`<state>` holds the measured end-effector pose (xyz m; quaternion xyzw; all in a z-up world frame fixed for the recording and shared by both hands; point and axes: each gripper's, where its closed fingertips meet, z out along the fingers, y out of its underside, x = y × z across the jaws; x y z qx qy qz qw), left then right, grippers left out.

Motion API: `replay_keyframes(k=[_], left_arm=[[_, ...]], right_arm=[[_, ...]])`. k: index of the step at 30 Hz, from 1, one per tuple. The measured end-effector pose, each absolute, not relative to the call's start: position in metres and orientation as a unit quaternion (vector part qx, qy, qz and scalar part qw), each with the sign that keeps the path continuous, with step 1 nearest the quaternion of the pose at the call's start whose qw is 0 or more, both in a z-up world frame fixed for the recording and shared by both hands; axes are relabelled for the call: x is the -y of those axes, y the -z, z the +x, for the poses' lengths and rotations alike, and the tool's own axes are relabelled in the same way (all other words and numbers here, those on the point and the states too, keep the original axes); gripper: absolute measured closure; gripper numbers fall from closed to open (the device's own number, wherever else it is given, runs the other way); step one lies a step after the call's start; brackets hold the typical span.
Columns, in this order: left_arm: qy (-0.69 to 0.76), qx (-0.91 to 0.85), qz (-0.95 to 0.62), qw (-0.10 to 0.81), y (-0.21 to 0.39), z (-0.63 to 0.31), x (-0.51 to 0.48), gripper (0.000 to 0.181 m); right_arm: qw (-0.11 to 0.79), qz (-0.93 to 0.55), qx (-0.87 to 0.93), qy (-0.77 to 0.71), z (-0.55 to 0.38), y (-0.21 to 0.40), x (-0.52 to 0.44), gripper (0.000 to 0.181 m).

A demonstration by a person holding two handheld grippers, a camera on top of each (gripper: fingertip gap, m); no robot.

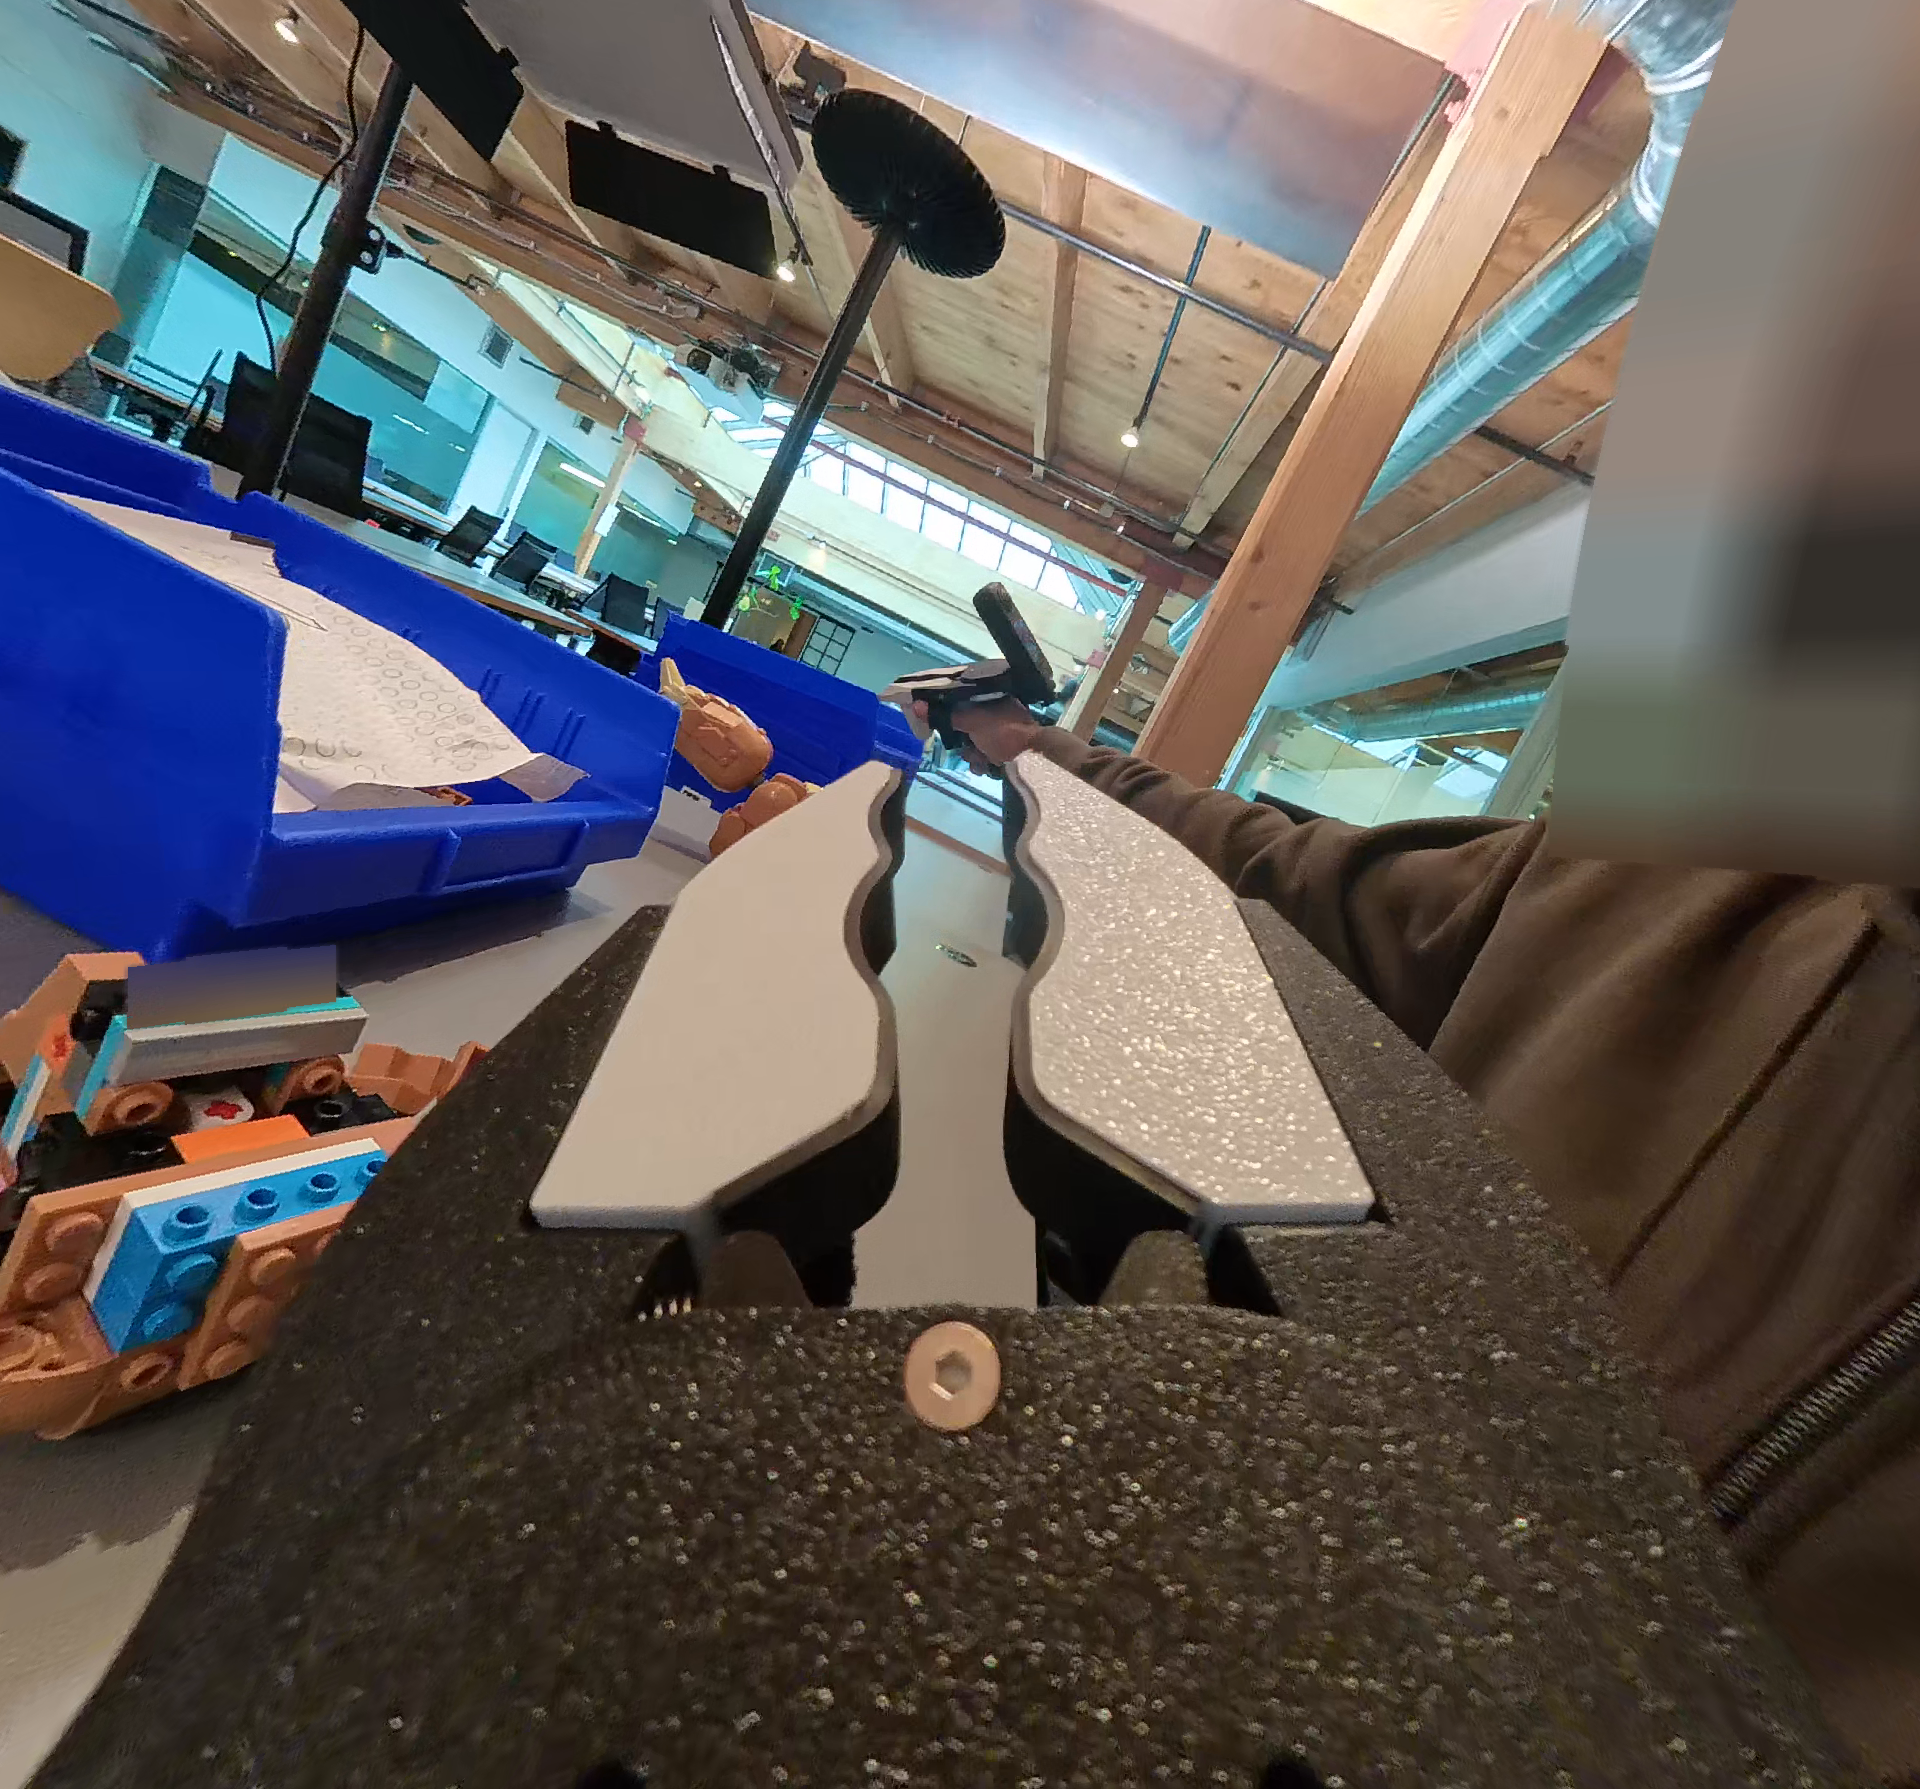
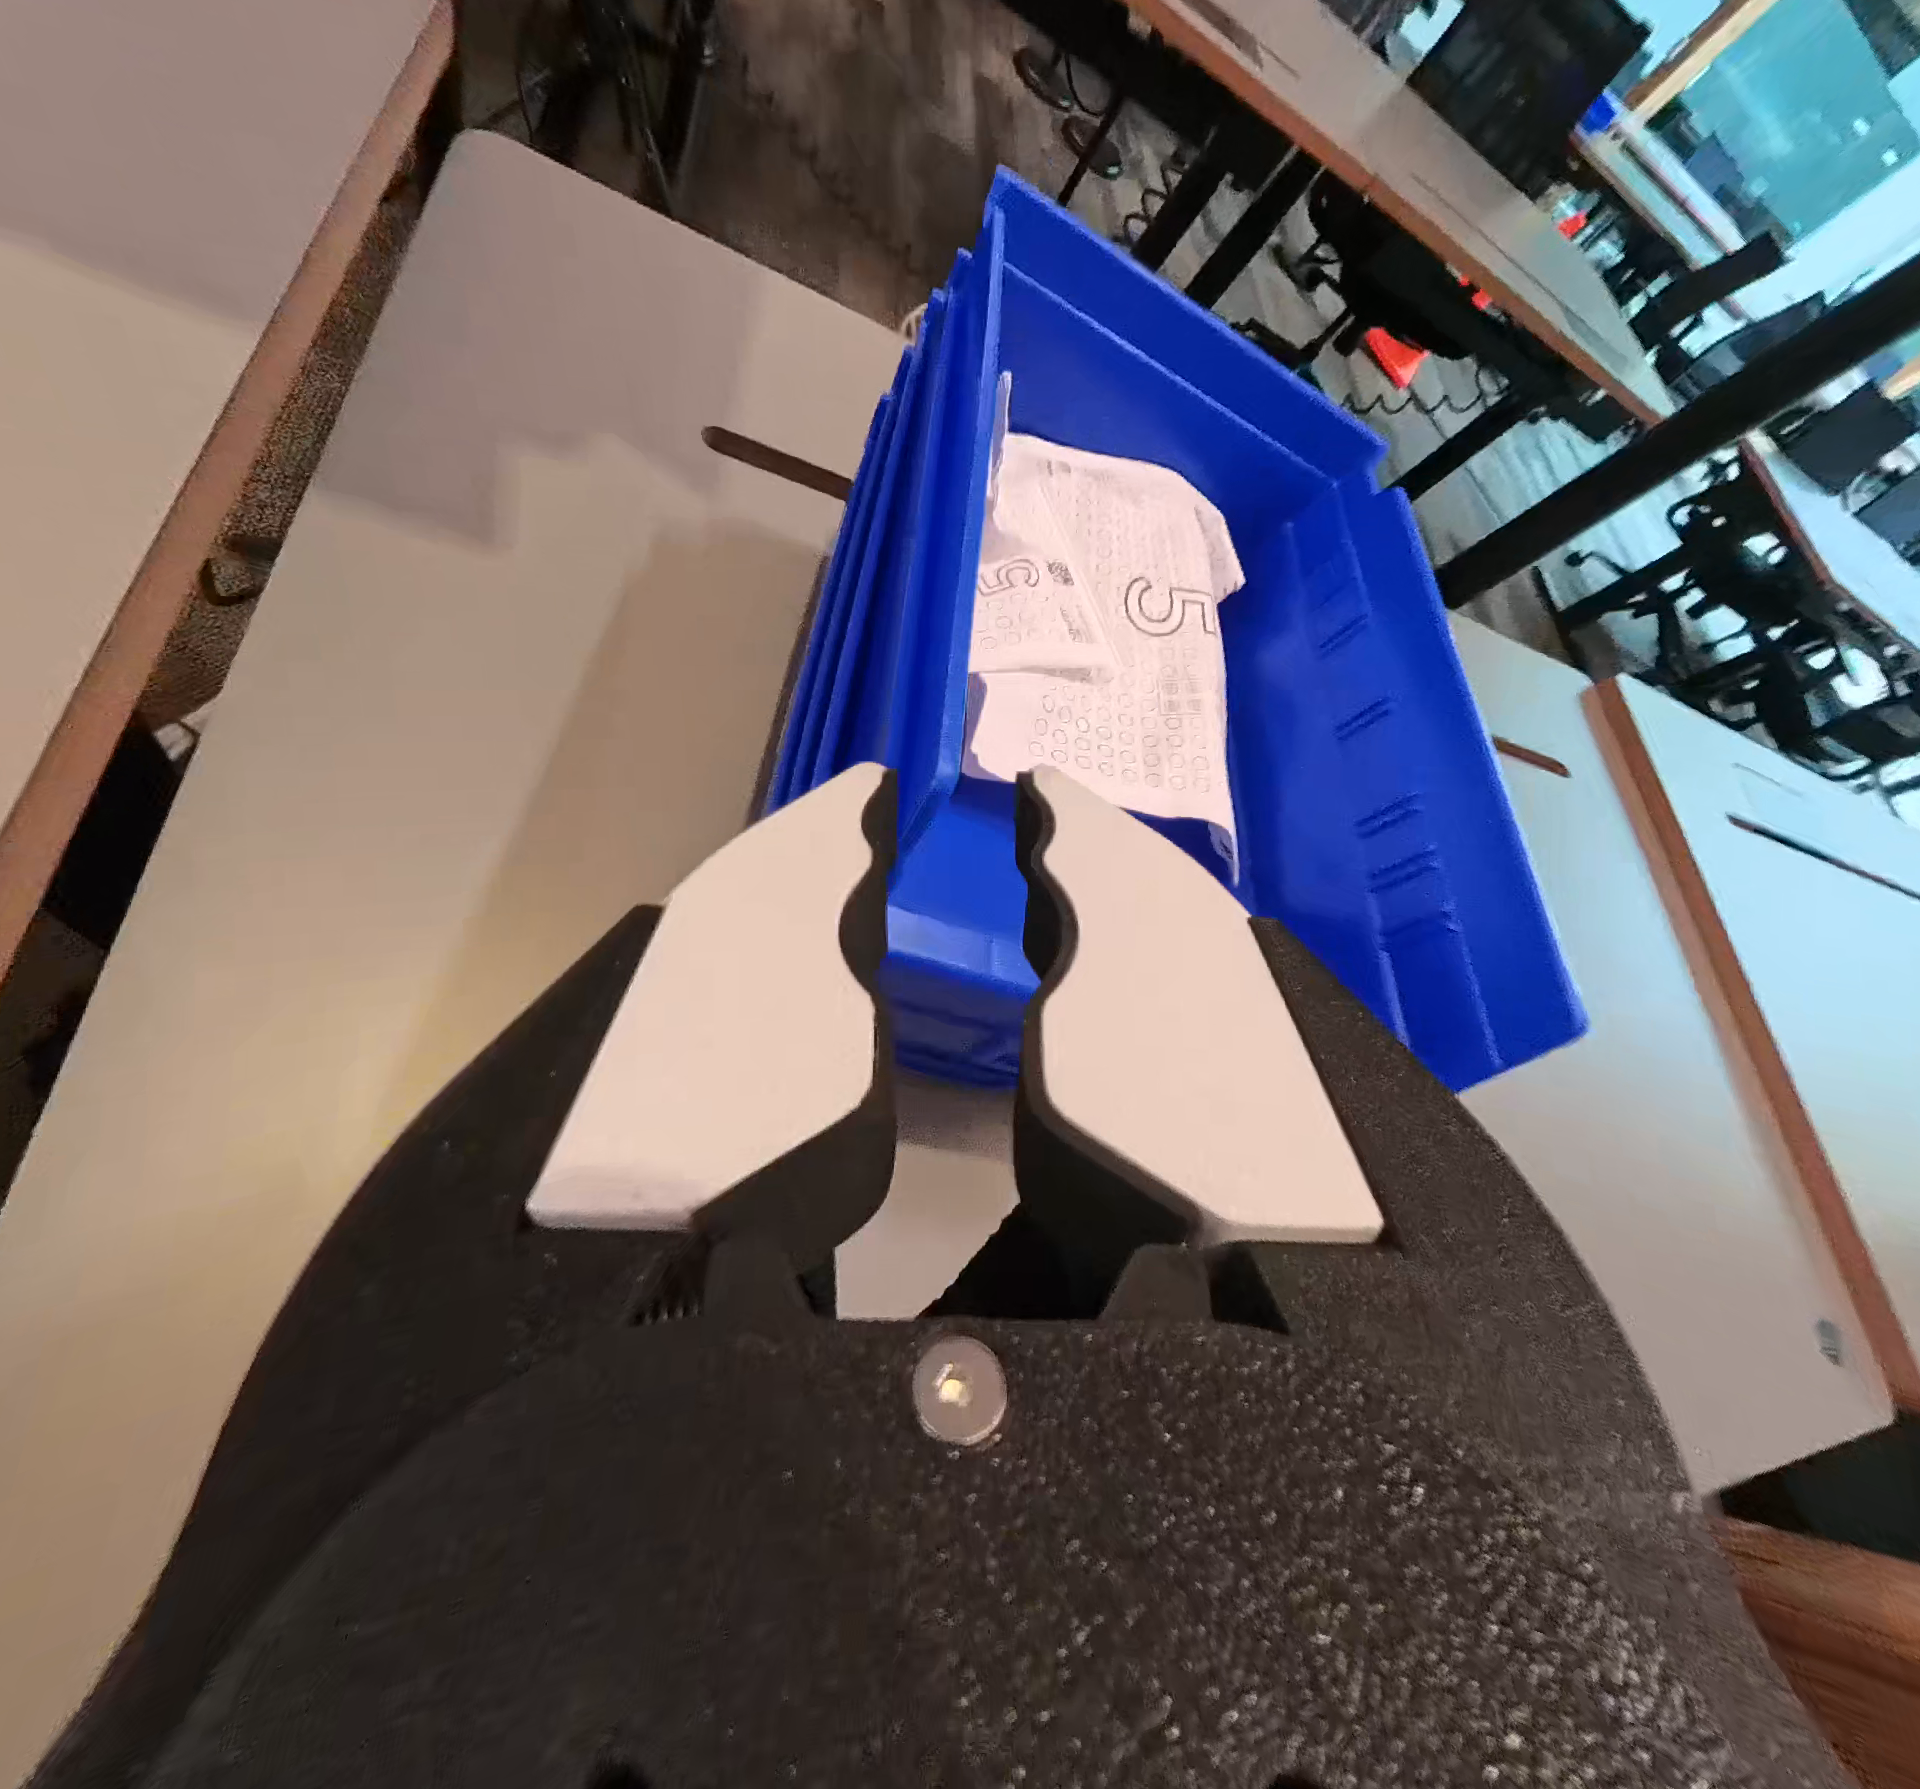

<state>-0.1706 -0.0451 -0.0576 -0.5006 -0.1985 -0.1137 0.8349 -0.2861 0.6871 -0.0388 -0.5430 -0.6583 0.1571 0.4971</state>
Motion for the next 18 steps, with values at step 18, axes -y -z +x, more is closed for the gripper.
replay_keyframes(k=[18], left_arm=[[0.117, 0.196, -0.499, 0.836, 0.057, -0.17, 0.045, 0.163]], right_arm=[[0.419, -0.612, 0.631, -0.229, -0.319, 0.052, -0.688, 0.178]])
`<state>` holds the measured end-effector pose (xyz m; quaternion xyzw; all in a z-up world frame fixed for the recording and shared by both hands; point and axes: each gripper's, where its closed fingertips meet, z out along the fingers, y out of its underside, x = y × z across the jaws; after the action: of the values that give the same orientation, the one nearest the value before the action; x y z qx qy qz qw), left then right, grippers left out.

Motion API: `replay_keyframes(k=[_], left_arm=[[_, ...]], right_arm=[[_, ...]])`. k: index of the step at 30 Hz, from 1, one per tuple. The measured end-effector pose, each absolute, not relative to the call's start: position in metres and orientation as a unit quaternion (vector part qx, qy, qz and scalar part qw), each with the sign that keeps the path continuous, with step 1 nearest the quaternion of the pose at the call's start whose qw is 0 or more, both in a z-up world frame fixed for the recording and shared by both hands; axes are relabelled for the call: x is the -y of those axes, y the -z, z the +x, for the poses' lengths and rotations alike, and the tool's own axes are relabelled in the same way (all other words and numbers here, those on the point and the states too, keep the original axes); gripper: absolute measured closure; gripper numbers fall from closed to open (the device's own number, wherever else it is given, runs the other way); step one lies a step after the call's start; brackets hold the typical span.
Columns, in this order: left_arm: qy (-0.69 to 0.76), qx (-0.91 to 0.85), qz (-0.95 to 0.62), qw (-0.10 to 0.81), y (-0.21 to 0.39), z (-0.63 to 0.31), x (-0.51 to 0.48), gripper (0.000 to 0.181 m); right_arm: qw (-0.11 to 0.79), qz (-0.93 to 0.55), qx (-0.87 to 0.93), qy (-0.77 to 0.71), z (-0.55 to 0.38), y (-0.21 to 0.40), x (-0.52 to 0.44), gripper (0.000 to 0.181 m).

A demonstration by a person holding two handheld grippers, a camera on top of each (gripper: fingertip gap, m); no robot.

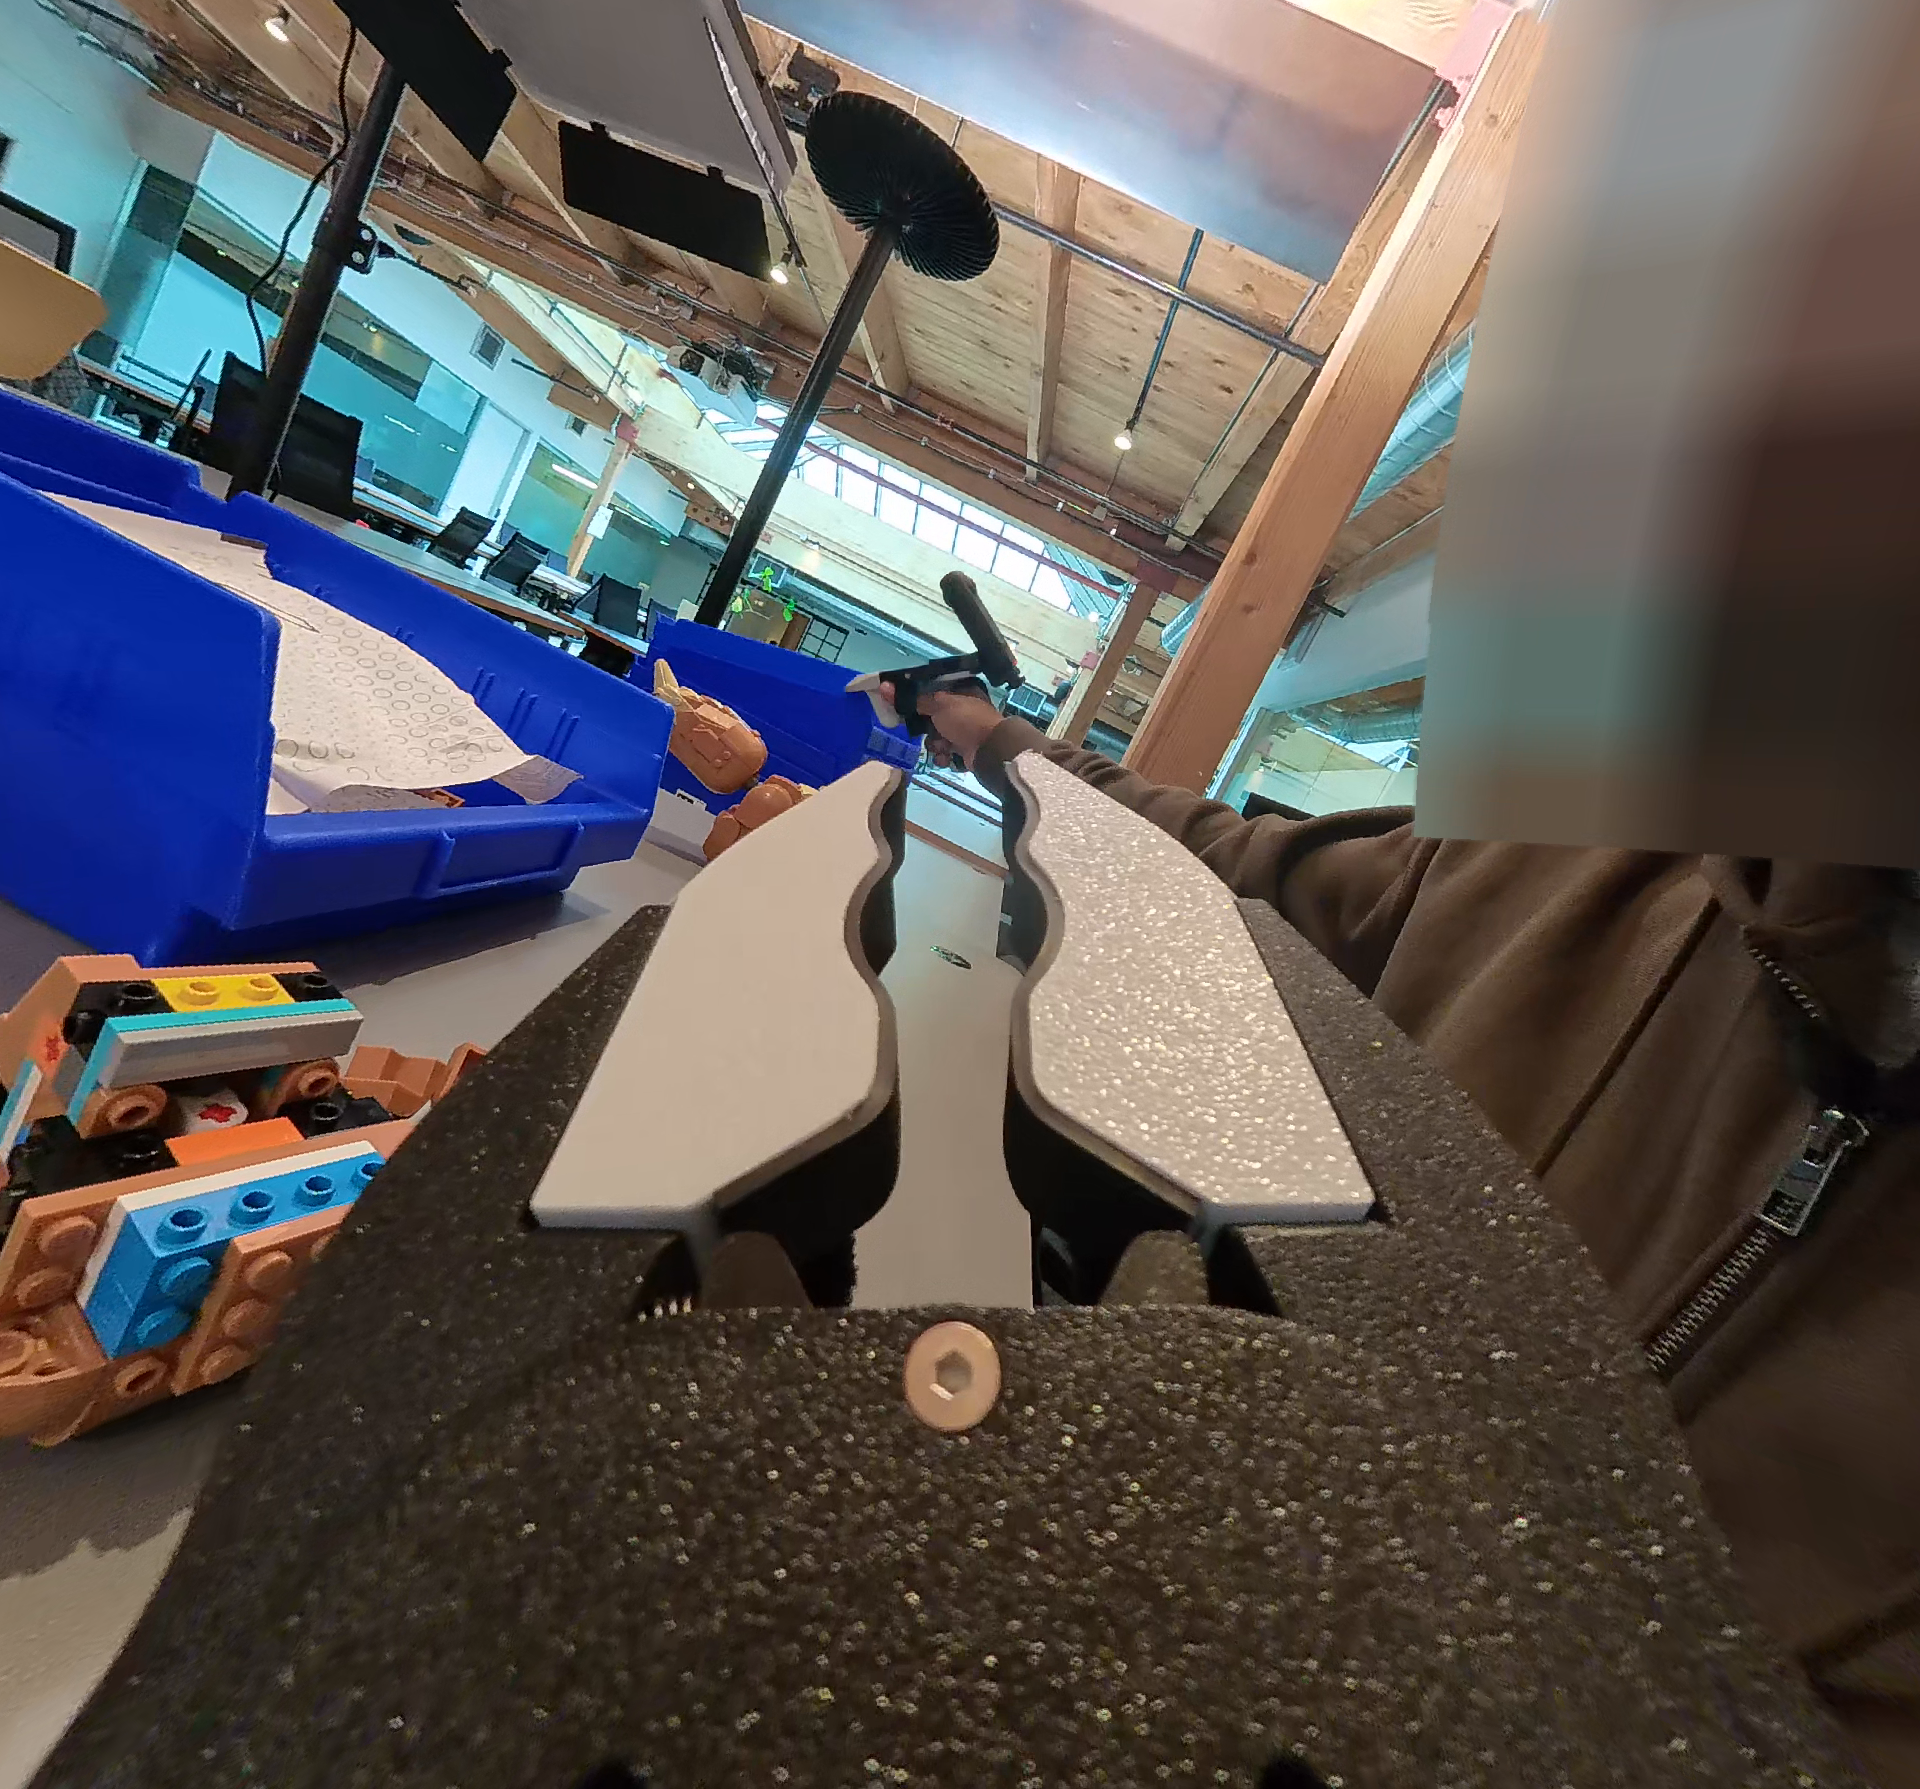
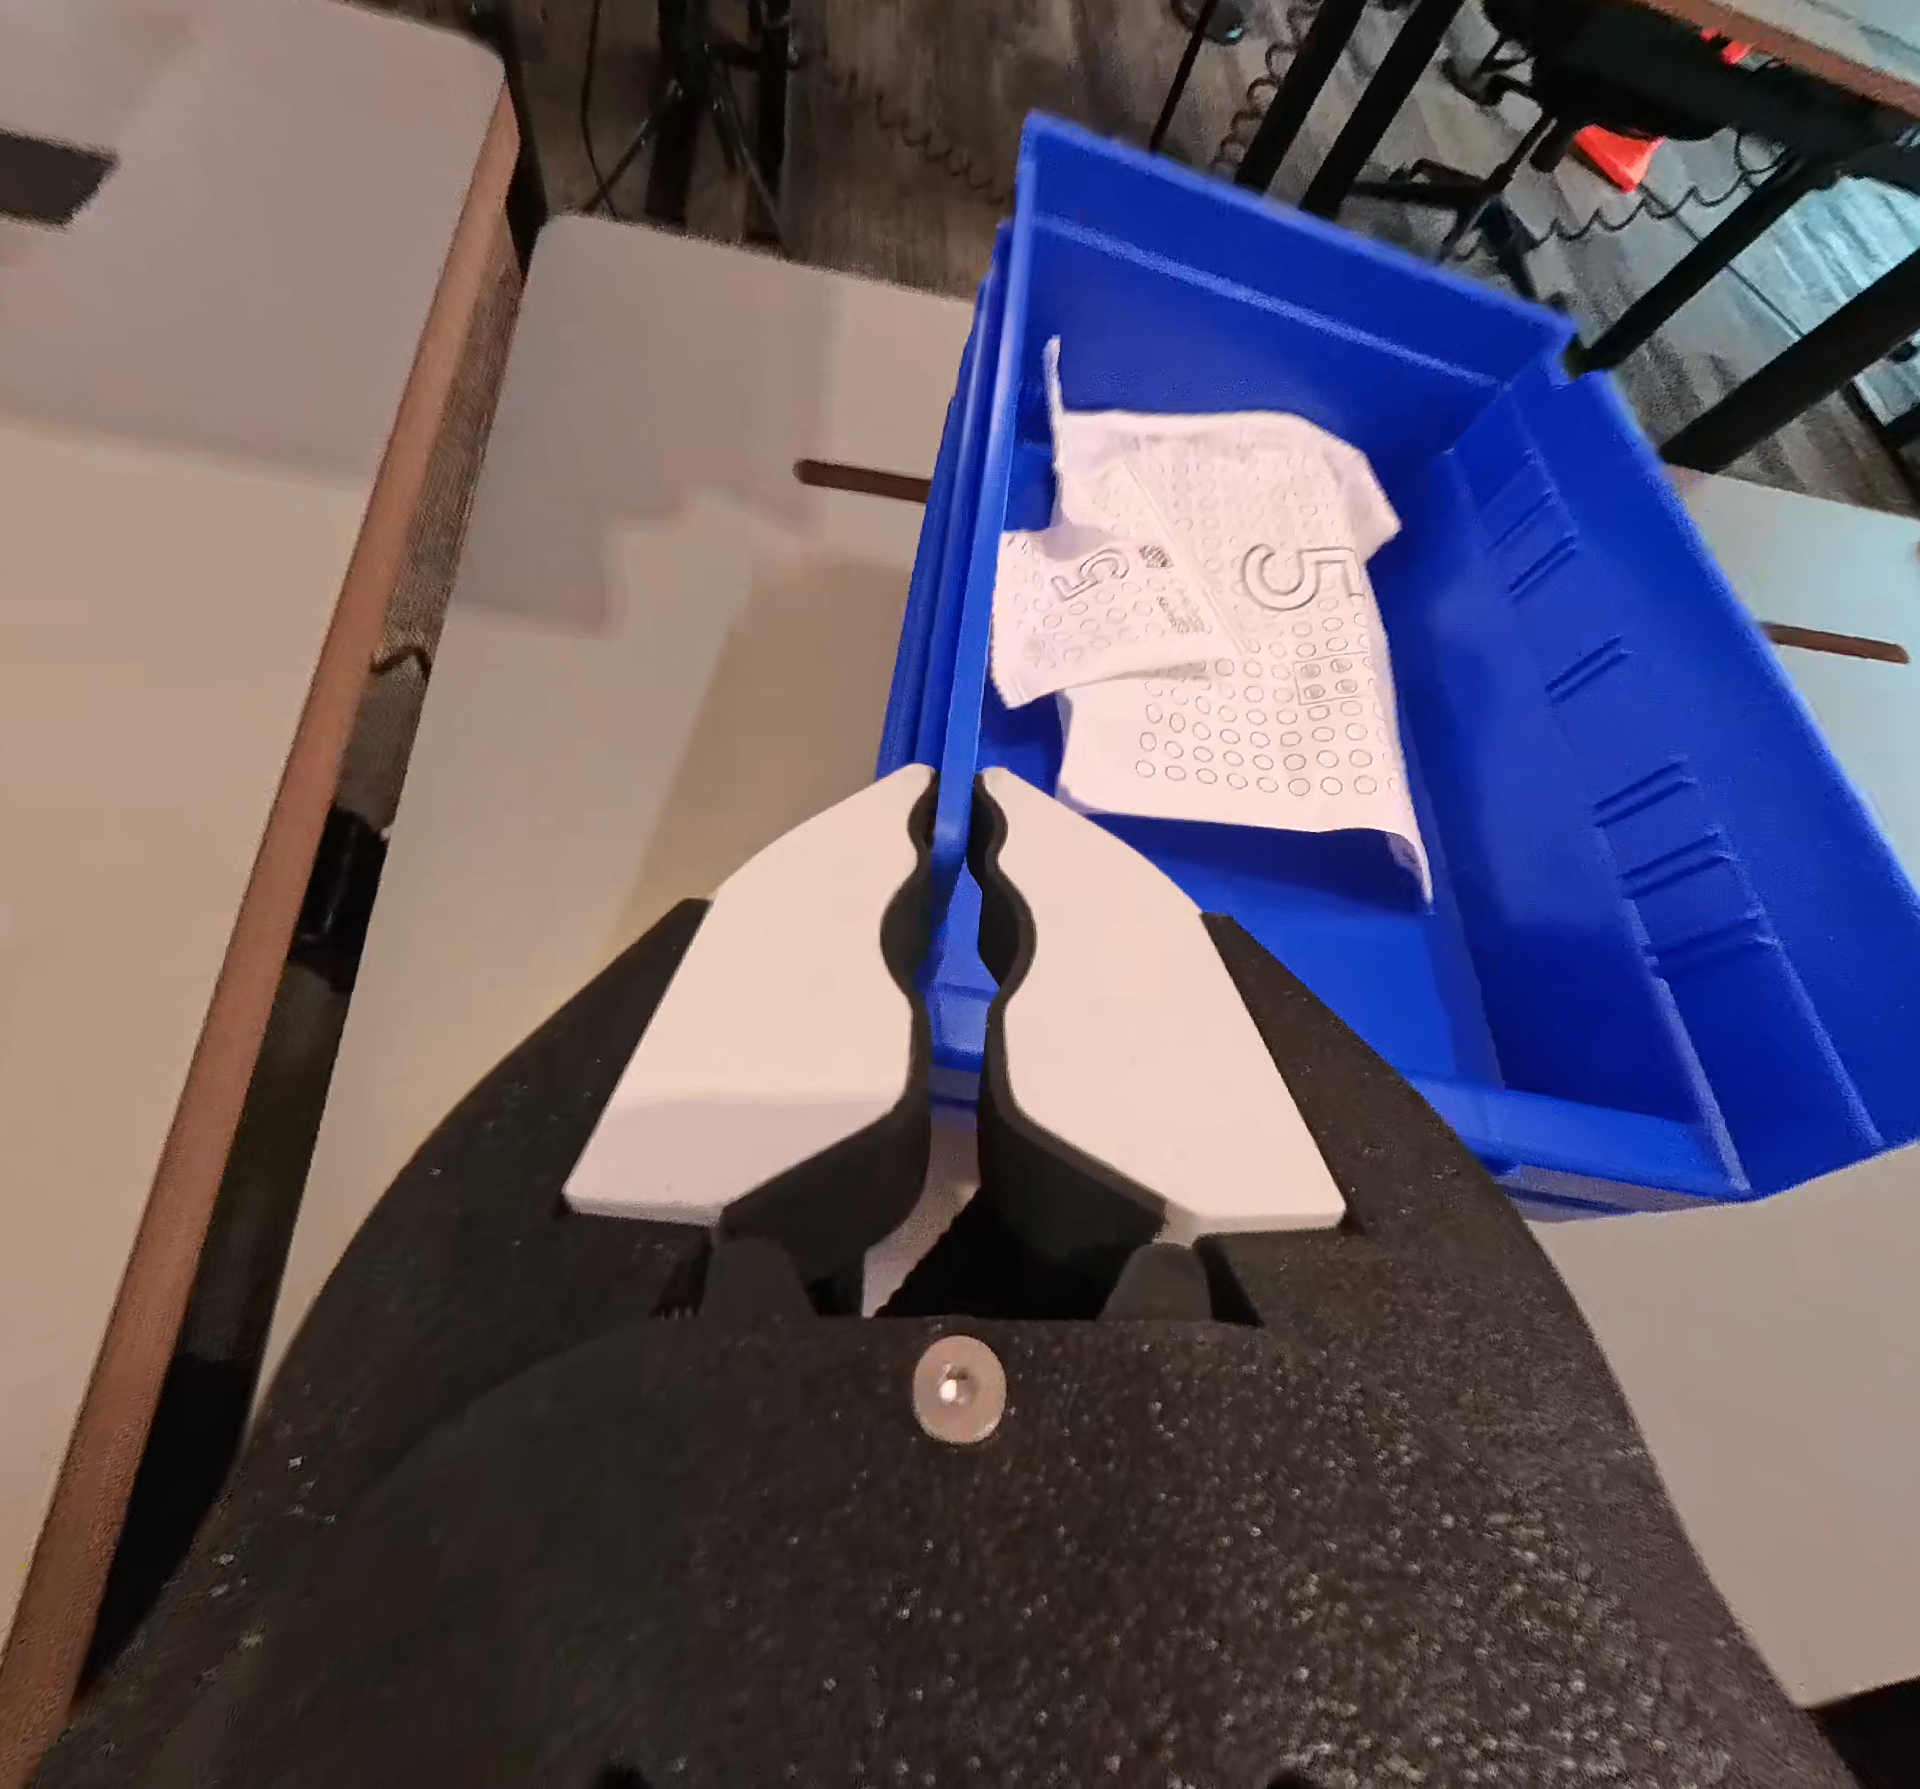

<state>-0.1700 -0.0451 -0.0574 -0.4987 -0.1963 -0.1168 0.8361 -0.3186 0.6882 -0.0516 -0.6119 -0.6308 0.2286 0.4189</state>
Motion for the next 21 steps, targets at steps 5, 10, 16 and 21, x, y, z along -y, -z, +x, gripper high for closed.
replay_keyframes(k=[5, 10, 16, 21], left_arm=[[0.115, 0.195, -0.5, 0.836, 0.057, -0.169, 0.045, 0.164], [0.111, 0.194, -0.502, 0.835, 0.058, -0.168, 0.044, 0.164], [0.109, 0.194, -0.504, 0.835, 0.058, -0.168, 0.044, 0.164], [0.108, 0.193, -0.504, 0.835, 0.058, -0.168, 0.044, 0.164]], right_arm=[[0.416, -0.619, 0.63, -0.217, -0.321, 0.043, -0.686, 0.177], [0.443, -0.62, 0.603, -0.236, -0.324, 0.022, -0.685, 0.178], [0.471, -0.601, 0.605, -0.225, -0.329, 0.006, -0.682, 0.176], [0.468, -0.623, 0.539, -0.32, -0.328, -0.005, -0.683, 0.179]])
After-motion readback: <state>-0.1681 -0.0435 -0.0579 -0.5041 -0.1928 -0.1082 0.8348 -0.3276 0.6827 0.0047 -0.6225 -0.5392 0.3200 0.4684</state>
